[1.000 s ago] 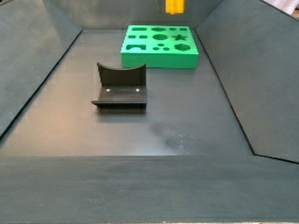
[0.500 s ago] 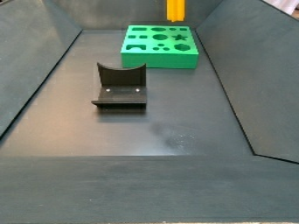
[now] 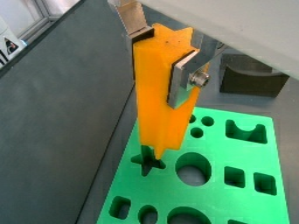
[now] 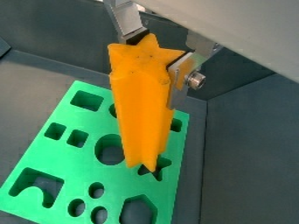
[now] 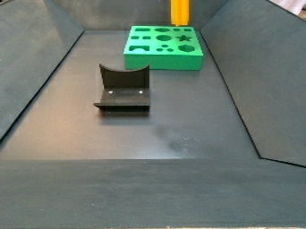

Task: Pick up the star object. Move up. Place the star object on the fixture. Regrasp the star object. Move to above the board. Insert the star object.
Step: Insert the star object.

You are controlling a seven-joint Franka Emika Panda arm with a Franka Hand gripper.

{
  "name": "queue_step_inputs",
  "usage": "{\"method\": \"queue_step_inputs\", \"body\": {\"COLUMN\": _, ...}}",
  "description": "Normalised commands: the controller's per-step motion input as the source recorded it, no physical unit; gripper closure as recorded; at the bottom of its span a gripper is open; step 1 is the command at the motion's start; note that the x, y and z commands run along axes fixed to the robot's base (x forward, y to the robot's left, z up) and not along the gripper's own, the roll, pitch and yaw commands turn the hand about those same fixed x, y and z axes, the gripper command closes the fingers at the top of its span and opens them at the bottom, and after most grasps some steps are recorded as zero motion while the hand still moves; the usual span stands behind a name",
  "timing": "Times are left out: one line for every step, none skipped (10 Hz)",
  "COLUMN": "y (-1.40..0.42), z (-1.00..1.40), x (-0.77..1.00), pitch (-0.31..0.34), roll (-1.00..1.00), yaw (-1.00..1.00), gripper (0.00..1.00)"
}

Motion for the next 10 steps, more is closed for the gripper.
{"method": "queue_step_inputs", "body": {"y": -0.06, "z": -0.22, "x": 0.0, "pitch": 0.0, "roll": -0.12, "yaw": -0.02, "gripper": 1.0}}
{"method": "queue_step_inputs", "body": {"y": -0.07, "z": -0.21, "x": 0.0, "pitch": 0.0, "roll": -0.09, "yaw": -0.01, "gripper": 1.0}}
{"method": "queue_step_inputs", "body": {"y": -0.07, "z": -0.14, "x": 0.0, "pitch": 0.0, "roll": 0.0, "yaw": -0.02, "gripper": 1.0}}
{"method": "queue_step_inputs", "body": {"y": -0.04, "z": -0.05, "x": 0.0, "pitch": 0.0, "roll": 0.0, "yaw": -0.03, "gripper": 1.0}}
{"method": "queue_step_inputs", "body": {"y": -0.01, "z": -0.01, "x": 0.0, "pitch": 0.0, "roll": 0.0, "yaw": -0.03, "gripper": 1.0}}
{"method": "queue_step_inputs", "body": {"y": -0.01, "z": -0.1, "x": 0.0, "pitch": 0.0, "roll": 0.0, "yaw": -0.02, "gripper": 1.0}}
{"method": "queue_step_inputs", "body": {"y": -0.01, "z": -0.22, "x": -0.03, "pitch": 0.0, "roll": 0.0, "yaw": -0.02, "gripper": 1.0}}
{"method": "queue_step_inputs", "body": {"y": 0.0, "z": -0.26, "x": -0.06, "pitch": 0.0, "roll": -0.03, "yaw": 0.0, "gripper": 1.0}}
{"method": "queue_step_inputs", "body": {"y": 0.0, "z": -0.25, "x": -0.05, "pitch": 0.0, "roll": -0.05, "yaw": 0.0, "gripper": 1.0}}
{"method": "queue_step_inputs", "body": {"y": 0.0, "z": -0.23, "x": -0.04, "pitch": 0.0, "roll": -0.06, "yaw": 0.0, "gripper": 1.0}}
